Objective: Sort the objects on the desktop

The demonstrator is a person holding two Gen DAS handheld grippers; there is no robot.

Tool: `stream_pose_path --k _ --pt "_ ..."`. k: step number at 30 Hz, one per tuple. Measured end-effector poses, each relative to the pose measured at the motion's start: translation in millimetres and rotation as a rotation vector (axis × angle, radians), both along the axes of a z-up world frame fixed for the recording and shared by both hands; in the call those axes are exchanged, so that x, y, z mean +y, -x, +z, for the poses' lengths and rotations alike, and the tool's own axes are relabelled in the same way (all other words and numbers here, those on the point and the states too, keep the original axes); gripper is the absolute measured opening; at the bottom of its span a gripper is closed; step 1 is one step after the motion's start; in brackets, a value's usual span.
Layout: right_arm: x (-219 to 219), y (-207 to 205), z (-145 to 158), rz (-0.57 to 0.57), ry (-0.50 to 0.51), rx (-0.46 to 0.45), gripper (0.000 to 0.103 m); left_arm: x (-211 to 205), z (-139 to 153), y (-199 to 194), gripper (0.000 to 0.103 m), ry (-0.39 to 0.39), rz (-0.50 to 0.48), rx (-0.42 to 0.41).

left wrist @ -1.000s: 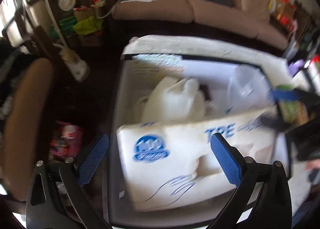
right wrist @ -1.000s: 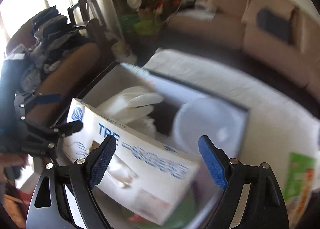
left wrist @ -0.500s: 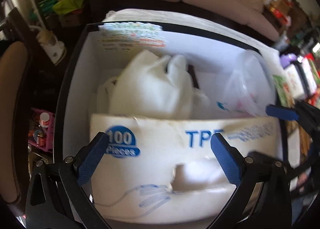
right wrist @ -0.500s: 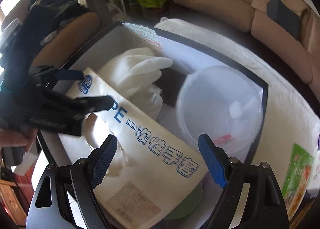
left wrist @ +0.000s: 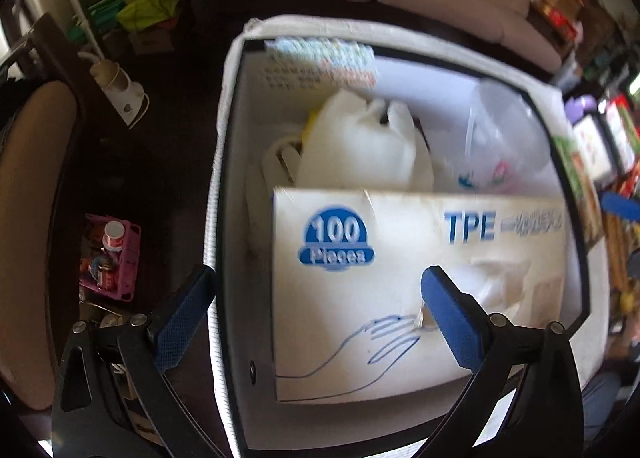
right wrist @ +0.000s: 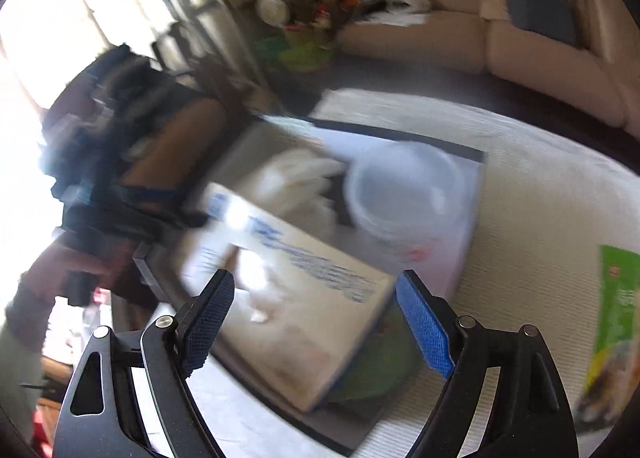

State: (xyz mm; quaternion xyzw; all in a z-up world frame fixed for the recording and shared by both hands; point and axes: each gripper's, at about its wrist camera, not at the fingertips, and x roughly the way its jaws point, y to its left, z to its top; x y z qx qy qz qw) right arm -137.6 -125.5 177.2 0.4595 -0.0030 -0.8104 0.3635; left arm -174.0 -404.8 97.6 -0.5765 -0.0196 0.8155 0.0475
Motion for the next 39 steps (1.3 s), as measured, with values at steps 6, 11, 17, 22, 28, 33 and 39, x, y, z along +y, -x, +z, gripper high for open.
stream_pose_path --k 6,11,17,22,28,33,39 --pt "-42 12 -46 0.068 -0.105 -0.181 0.086 9 -12 -1 0.103 0.03 0.019 -0.02" --pt "-38 14 -61 0.025 -0.221 -0.19 0.086 9 -7 1 0.103 0.032 0.042 -0.026" --pt "-33 14 -64 0.037 -0.299 -0.147 0.085 18 21 -10 0.103 0.075 0.017 0.077" --pt "-47 6 -74 0.061 -0.473 -0.017 0.085 42 1 -6 0.103 0.138 -0.066 -0.019" --pt "-50 6 -74 0.074 -0.54 0.026 0.086 57 -24 -4 0.102 0.114 -0.069 -0.094" --pt "-42 -8 -57 0.096 -0.53 0.058 0.086 71 -18 -5 0.102 0.045 -0.084 -0.087" --pt "-11 -27 -14 0.06 -0.403 0.114 0.087 98 -23 -5 0.103 0.149 -0.104 -0.161"
